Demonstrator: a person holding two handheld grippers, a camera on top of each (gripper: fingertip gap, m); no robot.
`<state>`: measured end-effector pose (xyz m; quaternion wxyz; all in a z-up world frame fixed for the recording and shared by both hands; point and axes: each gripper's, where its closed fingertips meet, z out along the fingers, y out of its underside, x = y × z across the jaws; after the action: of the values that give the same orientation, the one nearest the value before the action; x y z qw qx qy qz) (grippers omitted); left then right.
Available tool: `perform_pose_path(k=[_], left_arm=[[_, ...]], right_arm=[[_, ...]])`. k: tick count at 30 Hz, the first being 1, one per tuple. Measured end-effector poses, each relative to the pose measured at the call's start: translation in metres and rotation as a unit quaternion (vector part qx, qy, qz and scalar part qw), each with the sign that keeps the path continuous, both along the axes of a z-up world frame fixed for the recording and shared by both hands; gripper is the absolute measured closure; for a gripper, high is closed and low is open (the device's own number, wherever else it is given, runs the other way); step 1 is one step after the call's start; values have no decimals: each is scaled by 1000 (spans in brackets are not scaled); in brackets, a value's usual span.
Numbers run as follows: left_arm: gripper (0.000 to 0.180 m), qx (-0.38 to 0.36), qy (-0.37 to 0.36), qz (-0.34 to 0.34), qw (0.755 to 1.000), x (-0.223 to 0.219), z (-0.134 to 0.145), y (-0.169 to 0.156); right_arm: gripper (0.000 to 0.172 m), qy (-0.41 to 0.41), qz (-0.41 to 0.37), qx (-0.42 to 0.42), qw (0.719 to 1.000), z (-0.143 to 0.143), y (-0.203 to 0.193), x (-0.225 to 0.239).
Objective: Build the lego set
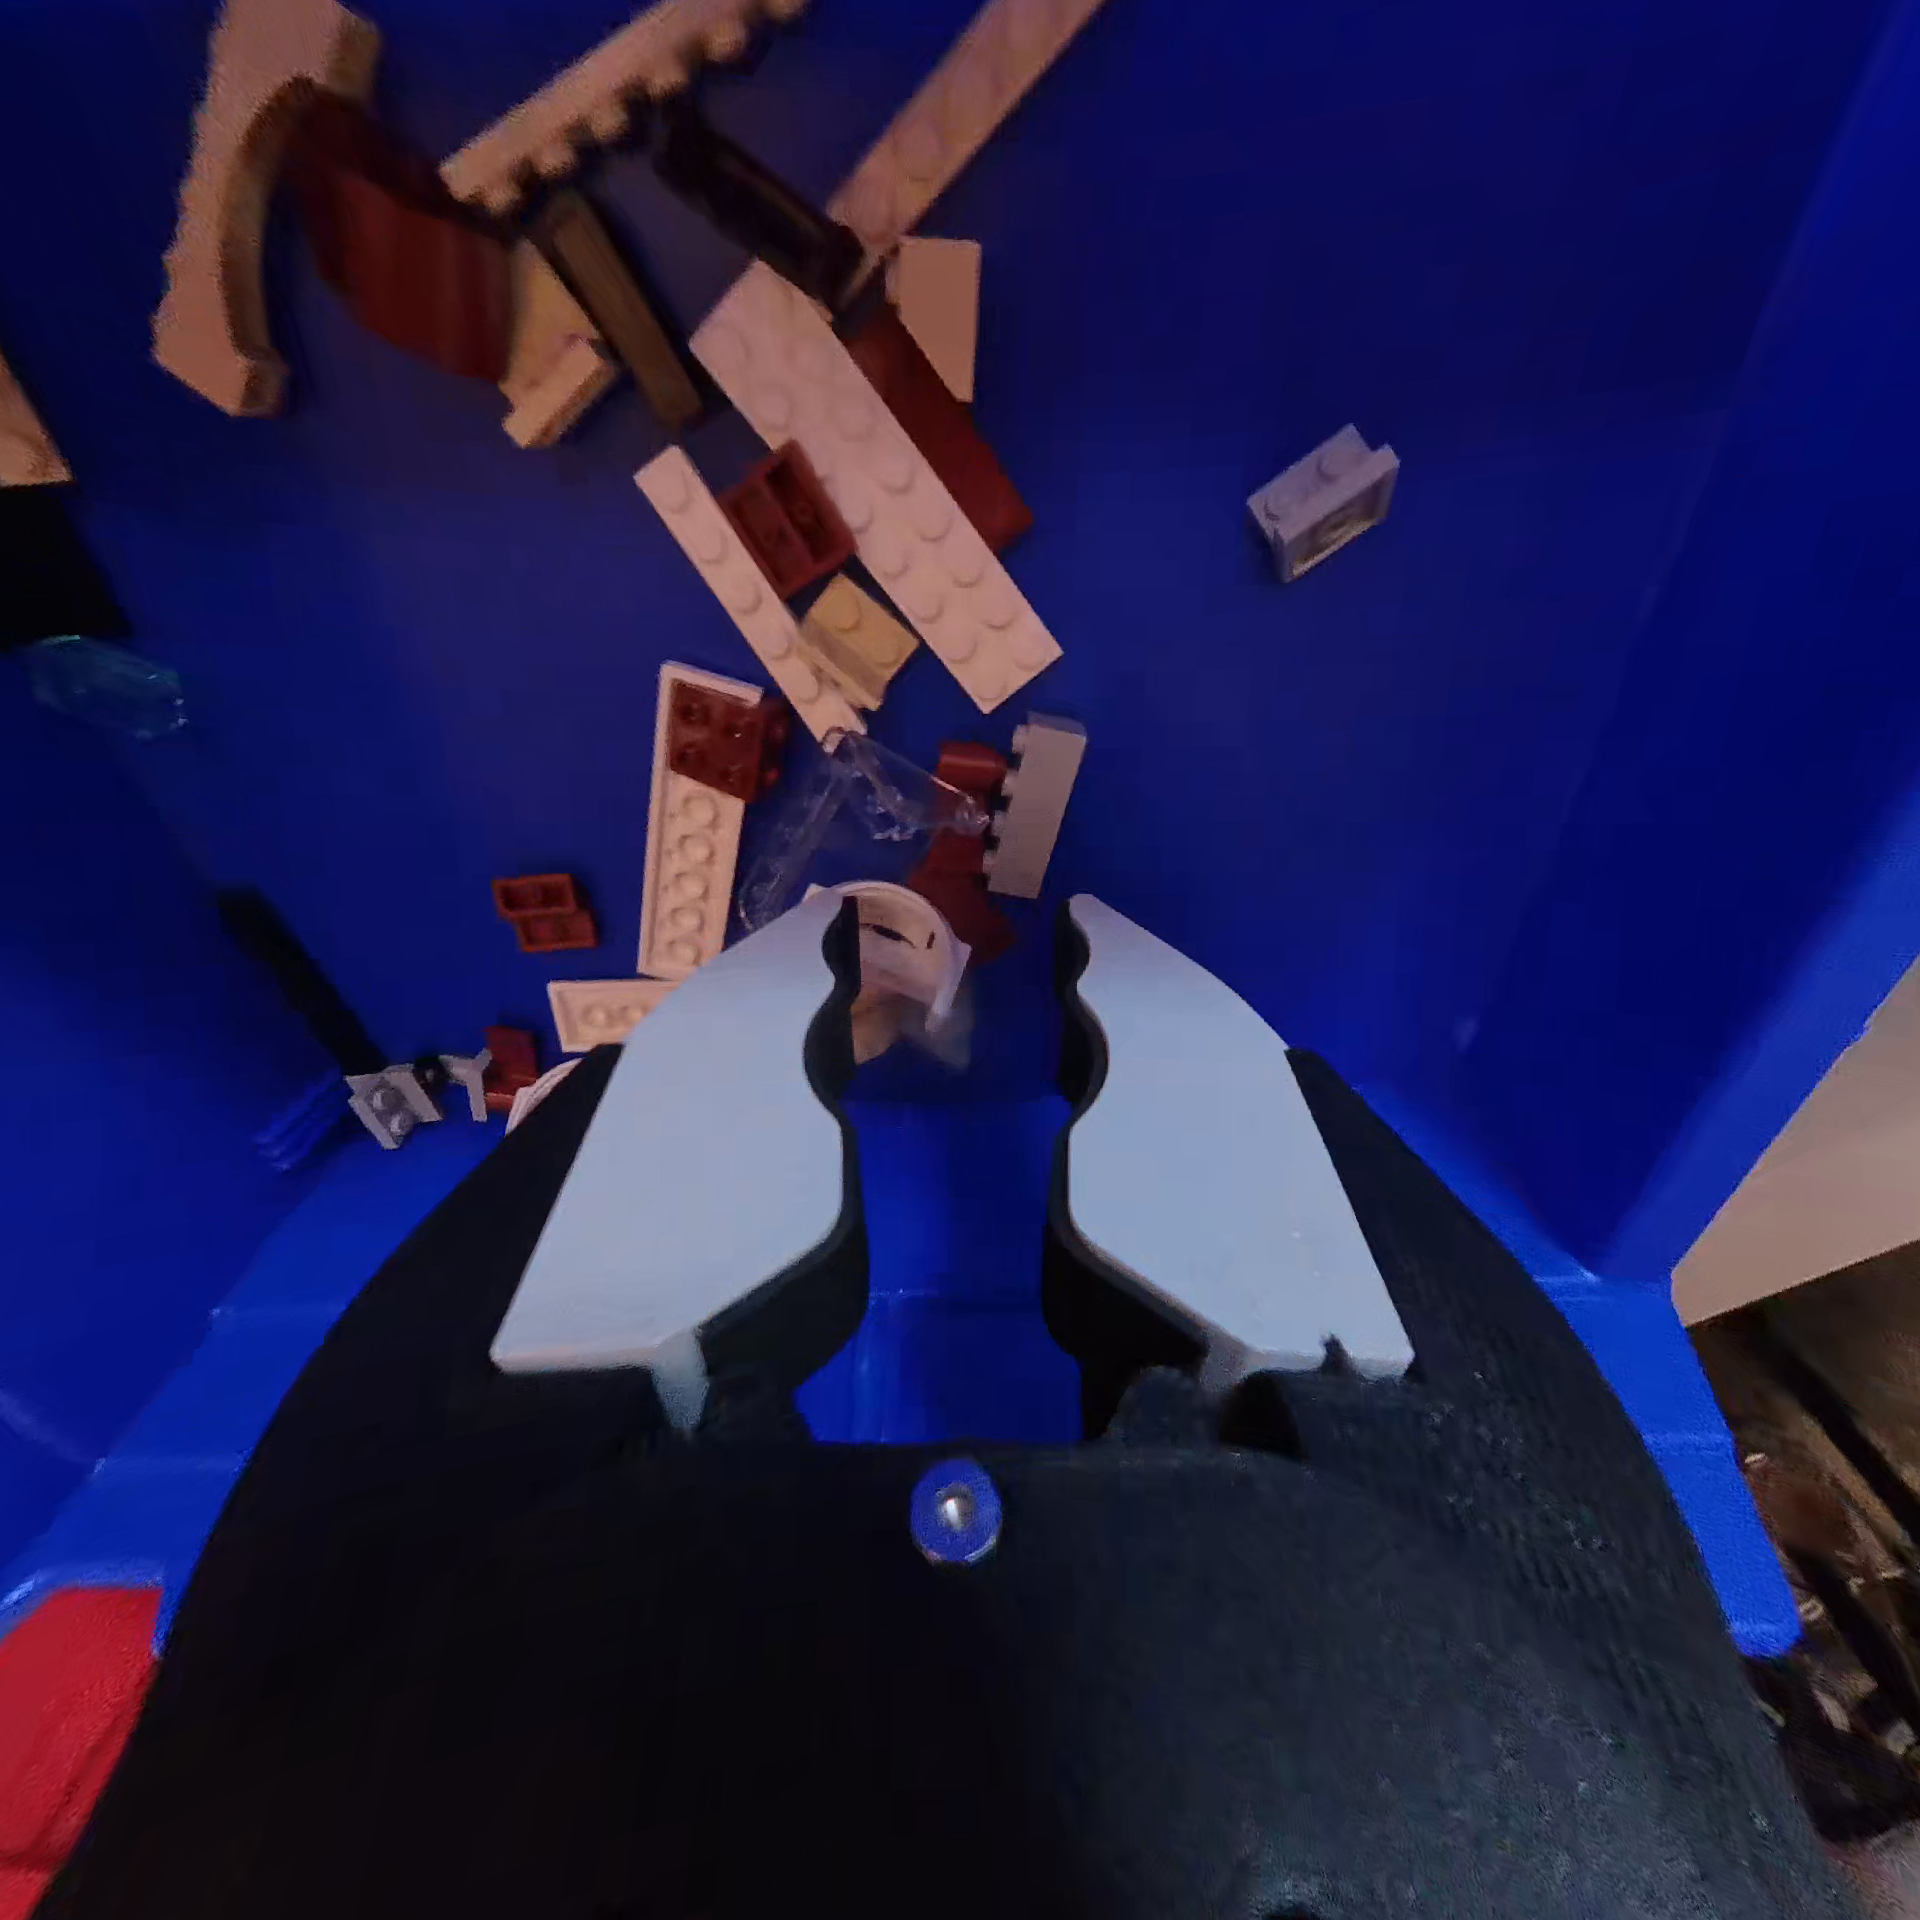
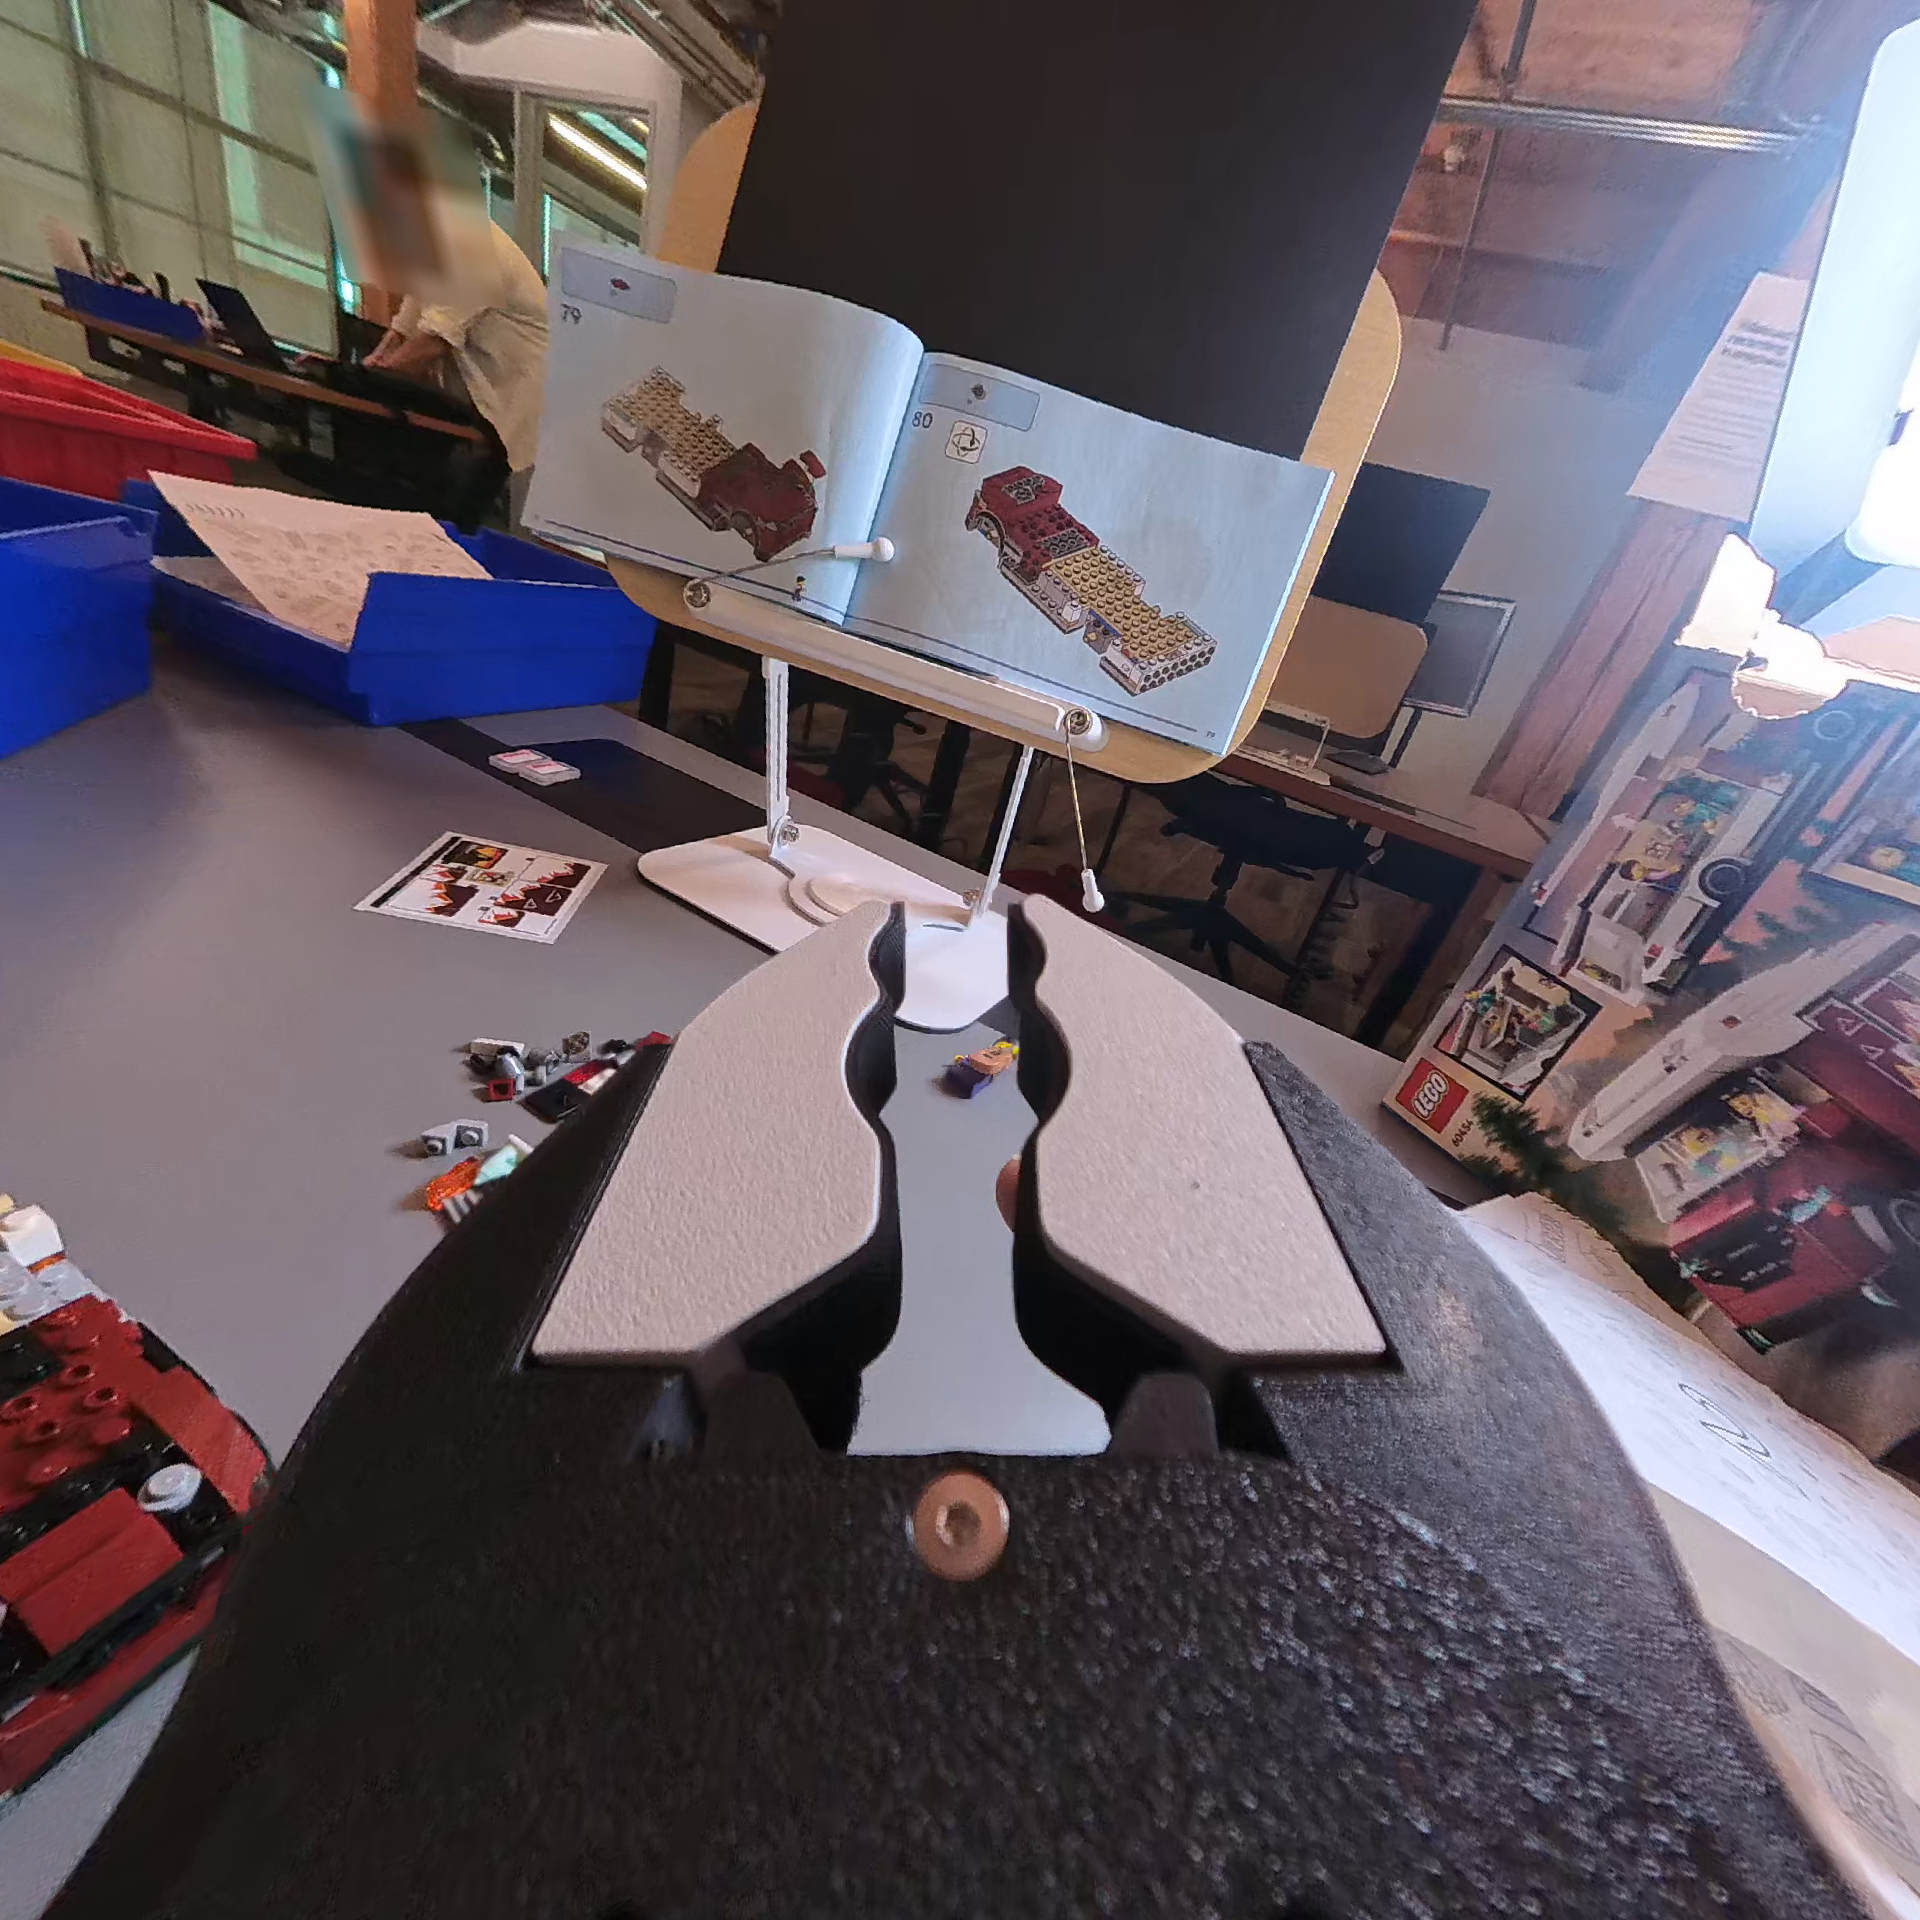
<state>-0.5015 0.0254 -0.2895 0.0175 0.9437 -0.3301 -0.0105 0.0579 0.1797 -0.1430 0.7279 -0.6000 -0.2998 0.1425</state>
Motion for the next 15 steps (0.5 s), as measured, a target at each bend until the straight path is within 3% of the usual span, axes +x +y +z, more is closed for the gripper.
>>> perform_pose_path(k=[2,5,11,15], left_arm=[[144,0,5,-20,1000,1,-5,0],[168,35,33,-35,998,-7,-5,11],[165,102,35,-9,994,-19,10,33],[160,106,36,-9,994,-21,17,33]], right_arm=[[153,0,-5,-3,1000,-3,0,5],[153,7,-5,-18,1000,-7,3,8],[153,-7,-4,-14,1000,-10,2,5],[153,-20,-2,-6,1000,-11,0,1]])
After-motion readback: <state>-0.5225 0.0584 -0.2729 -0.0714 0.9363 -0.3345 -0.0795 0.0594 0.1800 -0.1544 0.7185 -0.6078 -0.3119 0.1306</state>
